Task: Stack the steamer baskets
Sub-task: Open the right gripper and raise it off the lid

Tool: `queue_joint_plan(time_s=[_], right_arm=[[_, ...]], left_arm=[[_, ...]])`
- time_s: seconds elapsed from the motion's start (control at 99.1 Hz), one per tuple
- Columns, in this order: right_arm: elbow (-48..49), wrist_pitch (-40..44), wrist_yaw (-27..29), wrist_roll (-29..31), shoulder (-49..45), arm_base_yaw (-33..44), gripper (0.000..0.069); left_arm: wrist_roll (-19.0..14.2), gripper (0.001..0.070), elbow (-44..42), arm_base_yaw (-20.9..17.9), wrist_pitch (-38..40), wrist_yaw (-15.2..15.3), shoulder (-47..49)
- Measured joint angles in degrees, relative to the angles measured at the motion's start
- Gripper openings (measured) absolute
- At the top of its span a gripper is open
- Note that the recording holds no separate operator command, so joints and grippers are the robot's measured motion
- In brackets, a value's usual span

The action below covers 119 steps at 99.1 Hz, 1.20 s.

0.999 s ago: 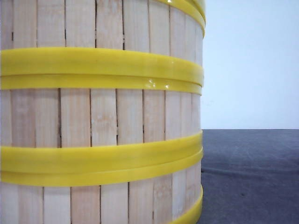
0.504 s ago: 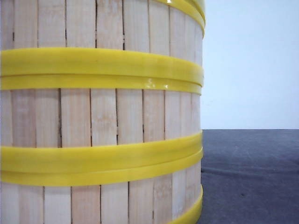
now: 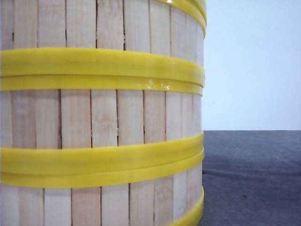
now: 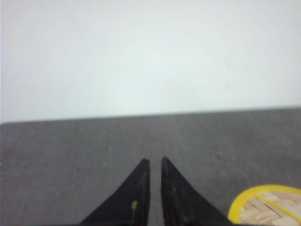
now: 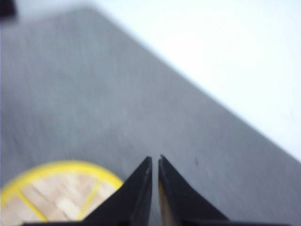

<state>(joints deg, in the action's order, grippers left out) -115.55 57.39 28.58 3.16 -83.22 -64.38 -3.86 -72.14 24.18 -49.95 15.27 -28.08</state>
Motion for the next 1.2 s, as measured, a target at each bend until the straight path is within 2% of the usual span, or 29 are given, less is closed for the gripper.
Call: queue_joint_plan(time_s=[0.121,0.212,0.293,0.353,0.424,0.504,0.736,1.2], right_arm=[[17.55,-17.29,0.39,-3.45,12.13,-0.07,0.0018],[33.86,-31.02,2.56,-10.32,21.62,0.63,0.0018],[47.98,-41.79,5.07,-15.72,28.00,2.56,0.0018],[56.37,-46.77,5.68,-17.84,31.32,4.31,0.0017],[62.14,-46.42,5.97,-19.15,33.05,6.25,0.0017],[63.17,-43.52,5.77,-19.93,33.70,6.49,0.0017],[61.90,-45.27,5.92,-20.52,37.38,6.60,0.0017],[61.90,-44.78,5.90,-20.74,36.83,6.67,0.0017]], left_arm=[[-1.31,0.0016,11.28,0.00,4.44,1.40,9.33],[-3.76,0.0016,17.40,0.00,3.30,1.53,12.94],[-4.83,0.0016,19.02,0.00,0.96,1.49,14.34],[-5.22,0.0016,18.88,0.00,1.18,1.51,15.06],[-5.44,0.0016,18.38,0.00,1.46,1.55,15.45],[-5.79,0.0016,18.23,0.00,1.31,1.53,15.45],[-5.88,0.0016,18.25,0.00,1.25,1.46,15.45],[-5.90,0.0016,18.25,0.00,1.27,1.46,15.45]])
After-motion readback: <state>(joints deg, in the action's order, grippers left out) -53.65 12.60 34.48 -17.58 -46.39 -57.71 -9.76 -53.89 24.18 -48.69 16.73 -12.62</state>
